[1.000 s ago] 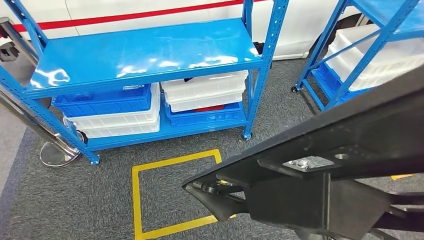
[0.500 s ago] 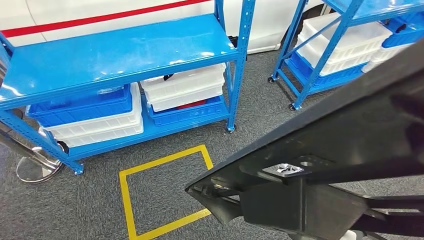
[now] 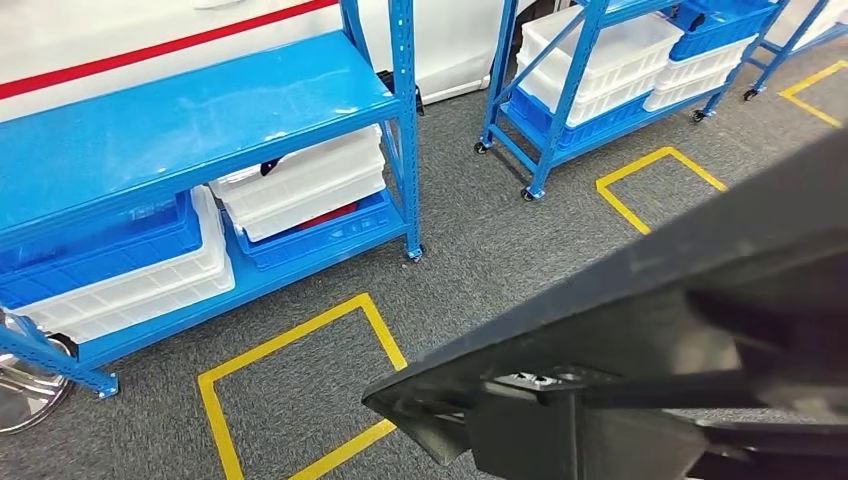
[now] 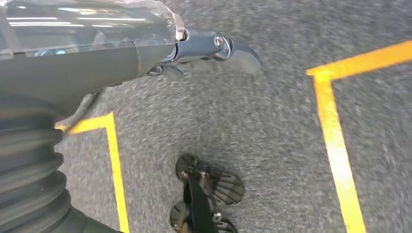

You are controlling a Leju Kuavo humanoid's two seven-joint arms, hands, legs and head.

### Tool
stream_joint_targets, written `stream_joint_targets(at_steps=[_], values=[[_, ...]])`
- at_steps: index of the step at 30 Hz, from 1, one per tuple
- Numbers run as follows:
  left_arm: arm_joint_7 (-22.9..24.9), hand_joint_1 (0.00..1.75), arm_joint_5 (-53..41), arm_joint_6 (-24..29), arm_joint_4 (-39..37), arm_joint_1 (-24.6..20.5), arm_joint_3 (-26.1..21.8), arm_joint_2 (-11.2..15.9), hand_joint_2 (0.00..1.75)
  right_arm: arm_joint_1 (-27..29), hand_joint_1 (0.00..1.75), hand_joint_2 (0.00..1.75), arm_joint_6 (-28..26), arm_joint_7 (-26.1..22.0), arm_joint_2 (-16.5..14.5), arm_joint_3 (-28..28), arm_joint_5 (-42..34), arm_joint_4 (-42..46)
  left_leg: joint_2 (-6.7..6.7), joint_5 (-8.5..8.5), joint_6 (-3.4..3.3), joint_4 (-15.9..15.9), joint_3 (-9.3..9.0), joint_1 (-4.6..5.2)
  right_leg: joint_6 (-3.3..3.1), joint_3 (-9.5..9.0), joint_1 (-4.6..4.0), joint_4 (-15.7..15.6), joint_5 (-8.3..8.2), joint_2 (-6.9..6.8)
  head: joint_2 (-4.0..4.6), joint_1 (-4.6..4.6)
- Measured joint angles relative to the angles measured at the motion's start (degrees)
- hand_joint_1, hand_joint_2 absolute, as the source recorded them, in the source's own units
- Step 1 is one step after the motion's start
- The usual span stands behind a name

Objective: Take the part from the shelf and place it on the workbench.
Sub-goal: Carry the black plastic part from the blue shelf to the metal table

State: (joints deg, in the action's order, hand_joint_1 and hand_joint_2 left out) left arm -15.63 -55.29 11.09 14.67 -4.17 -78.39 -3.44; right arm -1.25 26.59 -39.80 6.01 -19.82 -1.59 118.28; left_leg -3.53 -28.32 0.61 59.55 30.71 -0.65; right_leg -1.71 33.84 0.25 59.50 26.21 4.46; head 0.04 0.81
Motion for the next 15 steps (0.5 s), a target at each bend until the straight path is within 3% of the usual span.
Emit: stream_joint_targets(at_steps=[1,3,5,6,8,10,11,12,13,15], values=[[-0.02,0.0,0.04,-0.21,0.0,0.01,0.01,0.17,1.75,-0.34,1.75,1.75,0.01,0.01,0.01,-0.32,0.04,-0.22,-0.49,-0.08,-0.12,-0.98,-0.34,0.07,0.4,0.38,0.15,0.07,-0.2,0.61,0.0,-0.02],[-0.05,0.0,0.31,-1.08,0.0,0.02,0.01,0.52,1.75,-1.43,1.75,1.75,-0.41,0.02,0.08,-1.04,0.03,-0.93,0.46,0.19,-0.45,-1.56,-0.37,0.11,1.29,1.0,0.37,0.08,-0.63,1.59,0.0,0.0],[-0.26,0.0,0.87,-1.95,0.0,-0.11,0.01,0.95,1.75,-3.01,1.75,1.75,-0.83,0.03,0.28,-1.85,-0.06,-2.01,1.84,0.75,-1.09,-2.22,-0.45,-0.08,1.88,1.79,0.24,1.38,0.3,-0.1,0.0,-0.13],[-0.46,0.0,1.2,-2.19,0.0,-0.15,-0.01,1.14,1.75,-3.97,1.75,1.75,-0.91,0.03,0.4,-2.32,-0.08,-2.63,2.57,0.97,-1.37,-2.49,-0.46,-0.18,2.1,2.78,0.18,3.5,1.7,-1.54,0.0,-0.24],[-0.82,0.0,1.7,-2.39,0.0,-0.15,-0.05,1.63,1.75,-5.74,1.75,1.75,-1.02,0.04,0.55,-3.4,0.02,-3.99,4.01,1.06,-1.63,-2.53,-0.33,-0.03,2.54,5.96,0.39,10.38,5.29,-3.55,0.0,-0.42],[-0.95,0.0,1.91,-2.27,0.0,-0.14,-0.09,2.16,1.75,-6.72,1.75,1.75,-1.53,0.04,0.61,-4.46,0.45,-5.17,5.46,1.05,-1.6,-2.48,-0.24,0.03,2.88,7.89,0.76,15.03,6.55,-4.01,0.0,-0.42],[-0.92,0.0,1.91,-2.03,0.0,-0.21,-0.1,2.37,1.75,-6.92,1.75,1.75,-1.98,0.05,0.63,-4.92,0.77,-5.56,6.08,1.01,-1.55,-2.45,-0.24,0.03,2.98,7.39,0.92,14.43,5.66,-4.23,0.0,-0.42],[-0.9,0.0,1.91,-1.69,0.0,-0.3,-0.1,2.57,1.75,-6.99,1.75,1.75,-2.45,0.05,0.64,-5.34,1.16,-5.81,6.64,0.95,-1.44,-2.41,-0.3,0.02,3.01,5.82,1.04,11.77,4.01,-4.66,0.0,-0.43],[-0.88,0.0,1.92,-1.34,0.0,-0.37,-0.1,2.73,1.75,-6.99,1.75,1.75,-2.93,0.06,0.66,-5.73,1.62,-5.96,7.14,0.84,-1.26,-2.38,-0.41,0.04,2.95,3.66,1.08,7.9,2.29,-5.62,0.0,-0.43],[-1.05,0.0,1.96,-0.9,0.0,-0.4,-0.11,3.13,1.75,-6.94,1.75,1.75,-3.81,0.06,0.67,-6.5,2.73,-6.14,8.06,0.55,-0.65,-2.2,-0.54,0.3,2.45,0.39,0.53,1.49,0.51,-7.86,0.0,-0.42]])
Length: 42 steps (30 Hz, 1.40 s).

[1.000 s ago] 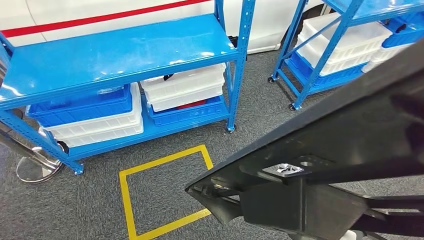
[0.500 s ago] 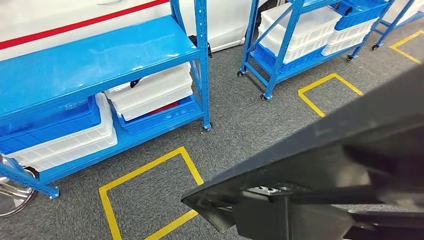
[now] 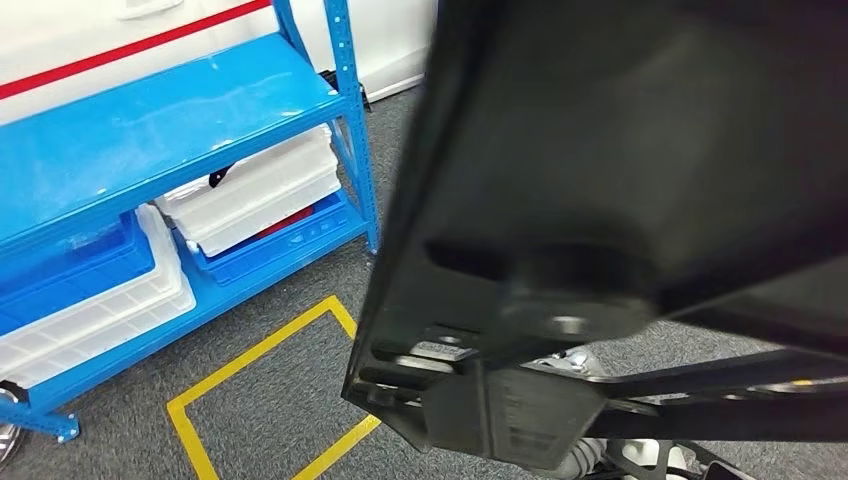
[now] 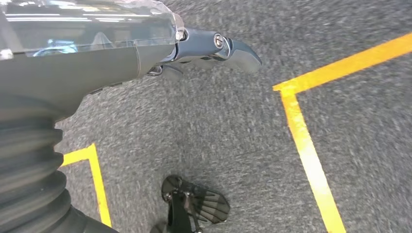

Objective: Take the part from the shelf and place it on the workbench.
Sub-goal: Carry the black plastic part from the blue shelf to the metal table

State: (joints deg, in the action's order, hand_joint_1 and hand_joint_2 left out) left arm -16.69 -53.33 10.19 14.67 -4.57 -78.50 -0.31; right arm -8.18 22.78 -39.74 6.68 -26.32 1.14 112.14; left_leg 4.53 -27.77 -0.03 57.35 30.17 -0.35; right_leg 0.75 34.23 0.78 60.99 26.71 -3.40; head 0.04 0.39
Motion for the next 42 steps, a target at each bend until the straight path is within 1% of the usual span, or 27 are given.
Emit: stream_joint_targets(at_steps=[2,3,4,6,8,9,10,11,13,14,16,17,19,21,23,25,26,27,28,30,32,34,36,38,40,41,42], values=[[-0.14,0.0,0.06,0.14,0.0,0.02,-0.02,0.41,1.75,0.19,1.75,1.75,-0.91,0.0,0.06,-0.74,0.9,-0.15,1.07,-0.17,0.7,0.05,-0.05,0.23,-0.71,-0.44,-0.61,-1.67,0.05,-0.39,0.0,0.02],[-0.09,0.0,0.09,0.16,0.0,-0.03,-0.02,0.58,1.75,0.3,1.75,1.75,-1.33,-0.01,0.11,-1.09,1.16,-0.24,1.64,-0.22,1.01,0.0,-0.12,0.18,-1.11,-0.28,-0.59,-1.73,-0.09,0.32,0.0,0.04],[0.02,0.0,0.12,0.12,0.0,-0.12,-0.03,0.79,1.75,0.35,1.75,1.75,-1.68,-0.01,0.17,-1.42,1.3,-0.36,1.46,-0.55,1.32,0.22,-0.12,0.03,-1.46,-0.22,-0.56,-1.94,-0.27,0.93,0.0,0.02],[0.17,0.0,0.33,-0.22,0.0,-0.23,-0.06,1.31,1.75,0.07,1.75,1.75,-2.15,-0.02,0.23,-2.16,1.37,-0.75,-0.91,-2.73,1.74,3.1,1.0,-0.32,-2.27,-0.21,-0.4,-2.33,-0.63,2.08,0.01,0.04],[0.22,0.0,0.57,-0.48,0.0,-0.14,-0.21,1.86,1.75,-0.3,1.75,1.75,-2.31,-0.01,0.22,-2.93,1.27,-1.31,-3.56,-6.53,1.89,10.26,4.25,-0.48,-2.76,-0.13,-0.44,-2.39,-0.77,3.28,0.0,0.07],[0.23,0.0,0.63,-0.37,0.0,-0.05,-0.3,2.11,1.75,-0.38,1.75,1.75,-2.33,-0.01,0.21,-3.27,1.24,-1.61,-3.96,-7.93,1.94,13.96,6.01,-0.49,-2.87,-0.09,-0.5,-2.36,-0.79,3.95,0.0,0.07],[0.19,0.0,0.64,-0.13,0.0,0.01,-0.37,2.3,1.75,-0.4,1.75,1.75,-2.38,-0.01,0.21,-3.53,1.23,-1.89,-4.12,-8.37,1.97,16.31,7.19,-0.48,-2.89,-0.08,-0.56,-2.31,-0.8,4.67,0.0,0.07],[0.06,0.0,0.72,0.13,0.0,0.04,-0.41,2.42,1.75,-0.44,1.75,1.75,-2.43,0.0,0.21,-3.7,1.18,-2.14,-4.18,-7.62,1.97,16.48,7.4,-0.5,-2.9,-0.09,-0.59,-2.21,-0.81,5.4,0.0,0.07],[-0.45,0.0,1.01,0.41,0.0,-0.01,-0.46,2.65,1.75,-0.6,1.75,1.75,-2.52,-0.01,0.21,-3.89,0.88,-2.46,-5.13,-3.56,1.93,10.77,5.01,-0.71,-2.79,-0.13,-0.54,-1.91,-0.74,6.84,0.0,0.07],[-0.79,0.0,1.2,0.44,0.0,-0.06,-0.55,2.78,1.75,-0.69,1.75,1.75,-2.56,-0.02,0.22,-3.94,0.66,-2.54,-6.6,-1.85,1.9,6.99,3.4,-0.89,-2.62,-0.03,-0.6,-1.64,-0.67,7.5,0.0,0.06],[-1.34,0.0,1.49,0.63,0.0,-0.07,-0.79,3.04,1.75,-0.78,1.75,1.75,-2.7,-0.03,0.25,-4.07,0.38,-2.61,-8.94,-0.45,1.72,2.25,1.43,-1.12,-2.04,0.53,-0.6,-1.12,-0.69,8.78,0.0,0.03],[-1.51,0.0,1.6,0.75,0.0,-0.09,-0.89,3.14,1.75,-0.76,1.75,1.75,-2.82,-0.03,0.28,-4.11,0.33,-2.64,-9.23,-0.65,1.51,1.78,1.26,-1.03,-1.64,0.86,-0.56,-1.06,-0.86,9.43,0.0,0.02],[-1.72,0.0,1.68,0.91,0.0,-0.2,-0.98,3.27,1.75,-0.66,1.75,1.75,-3.07,-0.02,0.36,-4.19,0.33,-2.69,-7.94,-0.38,0.83,1.41,1.16,-0.99,-0.89,1.33,-0.37,-1.08,-1.14,10.26,0.0,0.02],[-1.9,0.0,1.7,0.88,0.0,-0.38,-0.99,3.38,1.75,-0.68,1.75,1.75,-3.19,-0.03,0.46,-4.3,0.3,-2.74,-6.53,0.02,0.02,0.84,1.03,-1.06,-0.38,2.37,-0.47,0.86,0.19,8.08,0.0,-0.17],[-1.92,0.0,1.72,0.47,0.0,-0.3,-1.0,3.46,1.75,-0.75,1.75,1.75,-3.36,-0.04,0.55,-4.44,0.17,-2.97,-5.0,0.14,-0.48,0.57,0.98,-0.82,-0.01,5.26,-0.47,6.95,3.58,4.94,0.0,-0.36],[-1.79,0.0,1.7,-0.32,0.0,-0.09,-1.03,3.47,1.75,-0.74,1.75,1.75,-3.8,-0.04,0.68,-4.56,0.06,-3.39,-3.34,0.07,-0.66,0.59,1.01,-0.53,0.24,8.17,-0.28,13.19,5.91,3.98,0.0,-0.37],[-1.75,0.0,1.69,-0.74,0.0,-0.06,-1.04,3.47,1.75,-0.73,1.75,1.75,-4.08,-0.04,0.79,-4.62,0.03,-3.59,-2.57,0.02,-0.69,0.6,0.99,-0.45,0.26,8.45,-0.21,13.98,5.7,3.81,0.0,-0.37],[-1.76,0.0,1.68,-1.12,-0.01,-0.08,-1.03,3.45,1.75,-0.73,1.75,1.75,-4.34,-0.04,0.89,-4.69,0.01,-3.73,-1.89,-0.04,-0.68,0.61,0.94,-0.38,0.19,7.58,-0.18,12.55,4.5,3.59,0.0,-0.37],[-1.79,0.0,1.69,-1.4,-0.02,-0.14,-1.03,3.41,1.75,-0.73,1.75,1.75,-4.53,-0.04,0.95,-4.8,-0.03,-3.8,-1.29,-0.12,-0.62,0.6,0.82,-0.32,-0.01,5.64,-0.24,9.13,2.66,3.0,0.0,-0.37],[-1.79,0.0,1.76,-1.74,-0.04,-0.18,-1.02,3.31,1.75,-0.8,1.75,1.75,-4.73,-0.04,0.99,-5.16,-0.08,-3.74,-0.23,-0.38,-0.32,0.64,0.59,-0.13,-0.62,1.57,-0.81,1.58,0.18,0.73,0.0,-0.37],[-1.68,0.0,1.91,-2.13,-0.06,-0.1,-1.03,3.23,1.75,-0.82,1.75,1.75,-4.73,-0.02,1.01,-5.57,-0.47,-3.55,0.79,-0.59,0.13,0.65,0.45,0.08,-1.18,0.13,-1.46,-1.57,-0.12,-0.37,0.0,-0.36],[-1.43,0.0,2.05,-2.75,-0.07,-0.12,-1.04,3.16,1.75,-0.69,1.75,1.75,-4.73,0.05,1.03,-5.93,-1.23,-3.24,1.66,-0.81,0.63,0.55,0.3,0.13,-1.71,0.16,-1.44,-1.99,-0.34,0.8,0.0,-0.34],[-1.05,0.0,1.93,-3.32,-0.08,-0.17,-1.03,3.06,1.75,-0.6,1.75,1.75,-4.92,0.13,1.02,-6.26,-1.69,-2.76,-0.06,-2.2,1.11,2.17,0.76,-0.03,-2.36,-0.17,-1.1,-2.69,-0.72,1.92,0.0,-0.32],[-0.63,0.0,1.66,-3.6,-0.09,0.07,-1.02,2.98,1.75,-0.35,1.75,1.75,-5.14,0.15,0.99,-6.59,-1.81,-2.31,-3.0,-5.45,1.41,8.08,3.33,-0.24,-2.83,-0.41,-0.94,-3.06,-0.9,3.02,0.0,-0.26],[-0.4,0.0,1.39,-3.66,-0.11,0.47,-1.02,2.84,1.75,0.34,1.75,1.75,-5.19,0.16,0.97,-6.86,-1.88,-1.99,-3.99,-8.06,1.65,15.03,6.79,-0.32,-2.98,-0.38,-0.95,-2.94,-0.88,4.41,0.0,-0.22],[-0.37,0.0,1.2,-3.67,-0.13,0.59,-1.02,2.68,1.75,0.73,1.75,1.75,-5.18,0.17,0.98,-6.96,-1.91,-1.84,-4.1,-7.92,1.76,16.38,7.62,-0.37,-2.96,-0.37,-0.93,-2.82,-0.85,5.18,0.0,-0.23],[-0.37,0.0,0.94,-3.67,-0.14,0.64,-0.99,2.49,1.75,1.04,1.75,1.75,-5.15,0.17,1.0,-7.01,-1.93,-1.69,-4.2,-6.66,1.87,15.56,7.43,-0.48,-2.89,-0.36,-0.86,-2.63,-0.8,5.96,0.0,-0.22]])
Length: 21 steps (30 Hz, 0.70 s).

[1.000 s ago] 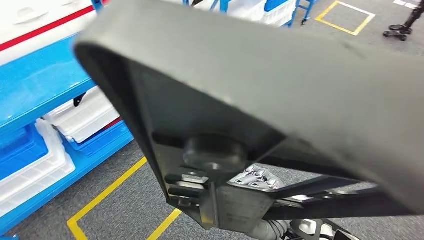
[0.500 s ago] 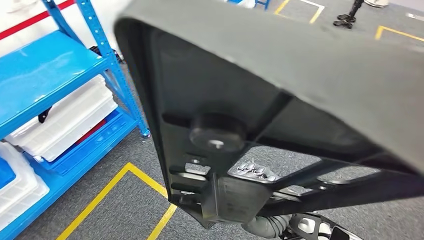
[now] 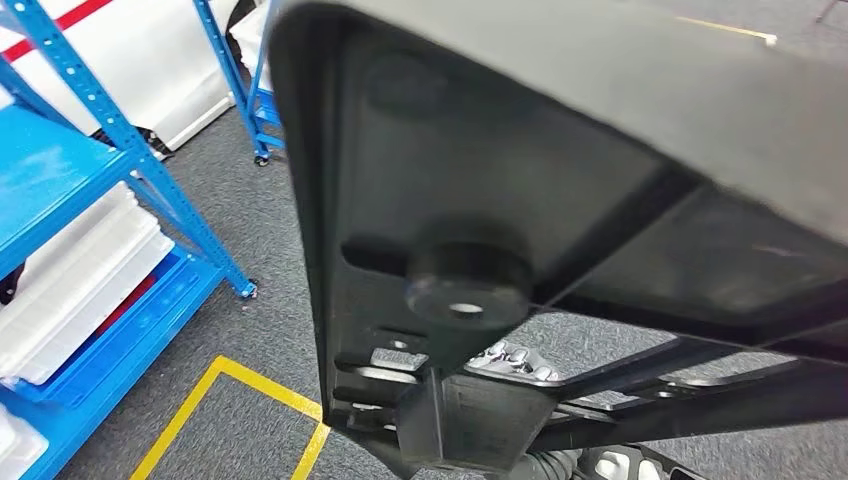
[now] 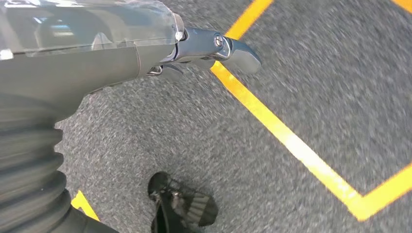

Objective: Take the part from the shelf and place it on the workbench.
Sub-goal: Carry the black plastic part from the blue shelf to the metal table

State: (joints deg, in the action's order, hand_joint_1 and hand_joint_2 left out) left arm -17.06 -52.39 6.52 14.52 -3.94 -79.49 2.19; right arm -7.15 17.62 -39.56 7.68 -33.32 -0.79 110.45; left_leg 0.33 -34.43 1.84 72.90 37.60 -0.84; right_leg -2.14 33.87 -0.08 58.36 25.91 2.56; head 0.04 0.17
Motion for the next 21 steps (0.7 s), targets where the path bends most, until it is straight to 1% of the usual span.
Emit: stream_joint_targets(at_steps=[1,2,3,4,5,6,7,8,9,10,11,12,13,14,15,16,17,18,19,20,21], values=[[-0.01,0.0,-0.3,0.01,-0.01,0.0,0.04,-0.22,1.75,0.18,1.75,1.75,0.05,0.0,0.02,-0.03,-0.03,0.15,-0.36,2.08,0.12,-2.8,-1.16,-0.19,0.16,0.01,0.11,0.27,0.11,0.78,0.0,0.0],[-0.03,0.0,-0.63,0.01,-0.02,-0.01,0.1,-0.46,1.75,0.24,1.75,1.75,0.1,0.04,0.04,-0.03,-0.04,0.34,-1.42,4.01,0.24,-6.49,-2.78,-0.49,0.4,0.08,0.22,0.62,0.28,1.51,0.0,-0.01],[-0.04,0.0,-0.93,0.02,-0.05,-0.03,0.17,-0.71,1.75,0.2,1.75,1.75,0.15,0.15,0.05,-0.03,-0.06,0.56,-2.7,5.28,0.27,-9.89,-4.26,-0.71,0.71,0.3,0.26,1.13,0.47,2.25,0.0,-0.01],[-0.04,0.0,-1.18,0.02,-0.1,-0.03,0.23,-0.98,1.75,0.14,1.75,1.75,0.19,0.31,0.07,-0.03,-0.05,0.81,-3.74,5.91,0.12,-12.13,-5.26,-0.86,1.08,0.58,0.32,1.5,0.55,2.95,0.0,-0.03],[-0.05,0.0,-1.37,0.02,-0.15,-0.05,0.31,-1.22,1.75,0.09,1.75,1.75,0.22,0.57,0.08,-0.03,-0.04,1.08,-4.38,5.91,-0.15,-13.13,-5.7,-0.85,1.46,0.9,0.35,1.71,0.52,3.61,0.0,-0.04],[-0.06,0.0,-1.47,0.01,-0.19,-0.1,0.42,-1.42,1.75,0.05,1.75,1.75,0.28,0.9,0.1,-0.02,-0.06,1.34,-4.16,5.86,-0.54,-13.33,-5.78,-0.66,1.84,1.18,0.41,1.76,0.36,4.26,0.0,-0.04],[-0.09,0.0,-1.53,-0.06,-0.22,-0.19,0.54,-1.6,1.75,0.03,1.75,1.75,0.41,1.19,0.11,-0.01,-0.1,1.58,-3.53,6.01,-1.0,-13.35,-5.75,-0.62,2.21,1.37,0.54,1.65,0.18,4.83,0.0,-0.05],[-0.15,0.0,-1.55,-0.15,-0.23,-0.36,0.65,-1.74,1.75,0.01,1.75,1.75,0.62,1.49,0.13,0.03,-0.19,1.79,-2.88,6.19,-1.41,-13.51,-5.8,-0.56,2.47,1.58,0.56,1.86,0.31,4.45,0.0,-0.07],[-0.2,0.0,-1.55,-0.25,-0.24,-0.51,0.75,-1.87,1.75,-0.12,1.75,1.75,0.86,1.8,0.13,0.06,-0.33,1.97,-2.24,6.37,-1.83,-13.72,-5.84,-0.55,2.69,2.06,0.53,2.79,0.95,3.31,0.01,-0.15],[-0.24,0.0,-1.55,-0.32,-0.25,-0.61,0.82,-1.99,1.75,-0.36,1.75,1.75,1.09,2.02,0.11,0.09,-0.51,2.09,-1.56,6.51,-2.18,-13.91,-5.85,-0.53,2.87,3.08,0.46,4.91,2.25,1.7,0.01,-0.23],[-0.23,0.0,-1.56,-0.32,-0.25,-0.63,0.89,-2.09,1.75,-0.6,1.75,1.75,1.3,2.2,0.09,0.14,-0.69,2.17,-0.85,6.55,-2.4,-13.95,-5.86,-0.37,3.01,4.56,0.4,8.1,4.02,-0.18,0.01,-0.3],[-0.16,0.0,-1.58,-0.25,-0.25,-0.56,0.96,-2.16,1.75,-0.83,1.75,1.75,1.49,2.31,0.07,0.19,-0.85,2.19,-0.12,6.53,-2.56,-13.96,-5.82,-0.21,3.13,6.35,0.39,11.87,5.81,-1.34,0.01,-0.36],[-0.07,0.0,-1.62,-0.15,-0.25,-0.48,1.03,-2.23,1.75,-0.96,1.75,1.75,1.71,2.33,0.05,0.25,-0.97,2.16,0.64,6.49,-2.64,-13.96,-5.79,-0.05,3.19,7.94,0.43,15.25,7.08,-1.9,0.0,-0.35],[0.03,0.0,-1.66,-0.04,-0.25,-0.46,1.09,-2.29,1.75,-0.98,1.75,1.75,1.96,2.33,0.04,0.37,-1.03,2.14,1.37,6.44,-2.71,-13.95,-5.78,0.07,3.14,8.75,0.44,17.07,7.39,-2.14,0.0,-0.36],[0.09,0.0,-1.7,0.06,-0.25,-0.52,1.13,-2.33,1.75,-1.01,1.75,1.75,2.17,2.34,0.04,0.52,-1.05,2.11,2.04,6.39,-2.76,-13.95,-5.79,0.17,3.01,8.5,0.41,16.81,6.68,-2.28,0.0,-0.36],[0.13,0.0,-1.73,0.11,-0.25,-0.63,1.16,-2.39,1.75,-1.08,1.75,1.75,2.34,2.34,0.04,0.71,-1.07,2.09,2.66,6.33,-2.78,-13.95,-5.88,0.27,2.74,7.03,0.3,14.25,5.08,-2.61,0.0,-0.36],[0.11,0.0,-1.73,0.14,-0.25,-0.75,1.19,-2.47,1.75,-1.21,1.75,1.75,2.46,2.34,0.04,0.9,-1.07,2.09,3.23,6.24,-2.76,-13.95,-6.01,0.33,2.34,4.75,0.06,10.15,3.24,-3.45,0.0,-0.36],[0.1,0.0,-1.71,0.15,-0.25,-0.85,1.21,-2.58,1.75,-1.42,1.75,1.75,2.53,2.34,0.03,1.05,-1.08,2.09,3.76,6.12,-2.67,-13.95,-6.14,0.46,1.89,2.56,-0.38,6.14,2.02,-4.74,0.0,-0.36],[0.09,0.0,-1.69,0.15,-0.25,-0.91,1.22,-2.67,1.75,-1.63,1.75,1.75,2.61,2.34,0.02,1.15,-1.1,2.09,4.3,6.03,-2.53,-13.95,-6.25,0.55,1.46,0.96,-0.84,3.05,1.24,-5.79,0.0,-0.36],[0.07,0.0,-1.67,0.16,-0.25,-0.93,1.22,-2.76,1.75,-1.79,1.75,1.75,2.73,2.32,0.0,1.23,-1.14,2.09,4.84,5.94,-2.36,-13.96,-6.31,0.62,1.13,0.22,-1.24,1.44,1.1,-6.44,0.0,-0.34],[0.02,0.0,-1.61,0.18,-0.25,-0.95,1.22,-2.83,1.75,-1.87,1.75,1.75,2.88,2.3,-0.02,1.33,-1.17,2.09,5.43,5.88,-2.16,-14.02,-6.38,0.68,0.92,0.2,-1.5,1.09,1.24,-6.36,0.0,-0.34]])
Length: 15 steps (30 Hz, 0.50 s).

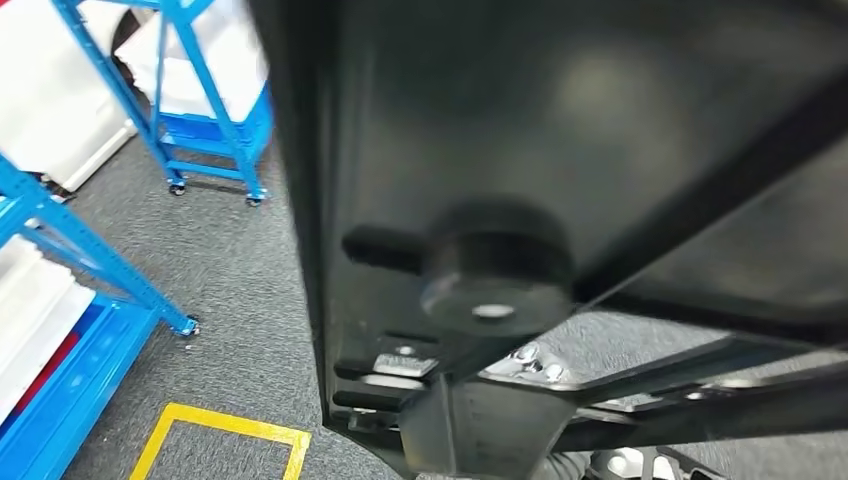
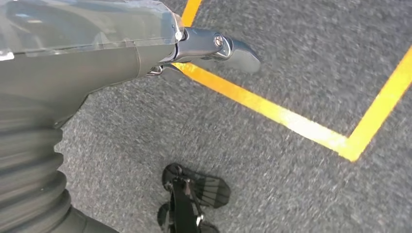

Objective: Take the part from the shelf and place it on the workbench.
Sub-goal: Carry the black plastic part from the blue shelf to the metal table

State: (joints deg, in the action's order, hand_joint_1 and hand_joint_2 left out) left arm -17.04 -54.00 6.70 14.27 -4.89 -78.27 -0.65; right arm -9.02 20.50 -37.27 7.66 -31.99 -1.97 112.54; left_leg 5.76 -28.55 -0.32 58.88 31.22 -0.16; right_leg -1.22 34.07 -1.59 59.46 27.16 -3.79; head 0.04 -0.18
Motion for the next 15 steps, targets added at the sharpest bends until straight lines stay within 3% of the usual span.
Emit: stream_joint_targets(at_steps=[2,4,6,7,8,9,11,12,14,15], values=[[-0.23,0.0,0.34,0.11,0.0,-0.21,0.0,-0.08,1.75,0.05,1.75,1.75,0.62,-0.13,-0.05,0.31,-0.12,-0.01,0.61,-0.25,0.48,-0.05,-0.32,-0.02,-0.42,-0.11,0.18,-0.58,-0.39,1.36,0.0,0.02],[-0.48,0.0,0.85,0.27,0.0,-0.45,0.0,-0.17,1.75,-0.03,1.75,1.75,1.55,-0.33,-0.28,0.55,-0.22,-0.12,-1.66,-1.81,0.92,2.07,0.34,-0.14,-0.88,-0.63,0.69,-1.48,-0.87,2.49,0.0,0.07],[-0.56,0.0,1.37,0.55,0.0,-0.37,-0.02,-0.21,1.75,-0.19,1.75,1.75,2.42,-0.67,-0.74,0.59,-0.11,-0.45,-4.61,-5.16,1.19,8.56,3.36,-0.3,-1.13,-0.87,0.94,-1.78,-1.04,3.65,0.0,0.14],[-0.57,0.0,1.67,0.75,0.0,-0.22,-0.04,-0.19,1.75,-0.21,1.75,1.75,2.8,-0.93,-0.97,0.59,0.06,-0.75,-5.16,-6.63,1.3,12.34,5.28,-0.33,-1.17,-0.86,0.95,-1.74,-1.03,4.35,0.0,0.17],[-0.58,0.0,1.97,0.94,0.0,-0.1,-0.07,-0.13,1.75,-0.19,1.75,1.75,3.07,-1.22,-1.1,0.58,0.26,-1.08,-5.34,-7.16,1.43,14.94,6.72,-0.38,-1.17,-0.87,0.98,-1.66,-1.02,5.13,0.0,0.17],[-0.6,0.0,2.24,1.09,0.0,-0.03,-0.1,-0.05,1.75,-0.18,1.75,1.75,3.26,-1.55,-1.15,0.57,0.46,-1.43,-5.4,-6.53,1.56,15.57,7.29,-0.44,-1.13,-0.88,1.05,-1.53,-0.98,5.92,0.0,0.17],[-0.62,0.0,2.63,1.19,0.0,-0.08,-0.15,0.19,1.75,-0.21,1.75,1.75,3.33,-2.11,-1.17,0.55,0.67,-2.05,-6.04,-2.4,1.84,10.21,5.28,-0.74,-0.79,-0.88,1.32,-0.95,-0.7,7.41,0.0,0.18],[-0.62,0.0,2.72,1.19,0.0,-0.14,-0.16,0.32,1.75,-0.23,1.75,1.75,3.28,-2.3,-1.17,0.54,0.7,-2.27,-7.32,-0.75,2.03,6.5,3.69,-0.96,-0.48,-0.76,1.42,-0.53,-0.46,8.07,0.0,0.17],[-0.61,0.0,2.66,1.19,0.0,-0.19,-0.17,0.61,1.75,-0.29,1.75,1.75,3.06,-2.38,-1.18,0.5,0.69,-2.55,-9.51,0.74,1.86,1.68,1.61,-1.22,0.17,-0.18,1.52,0.38,-0.12,9.28,0.0,0.16],[-0.58,0.0,2.52,1.19,0.0,-0.2,-0.17,0.74,1.75,-0.23,1.75,1.75,2.85,-2.36,-1.19,0.47,0.71,-2.6,-9.94,0.49,1.58,1.21,1.41,-1.14,0.48,0.13,1.56,0.56,-0.14,9.85,0.0,0.16]])
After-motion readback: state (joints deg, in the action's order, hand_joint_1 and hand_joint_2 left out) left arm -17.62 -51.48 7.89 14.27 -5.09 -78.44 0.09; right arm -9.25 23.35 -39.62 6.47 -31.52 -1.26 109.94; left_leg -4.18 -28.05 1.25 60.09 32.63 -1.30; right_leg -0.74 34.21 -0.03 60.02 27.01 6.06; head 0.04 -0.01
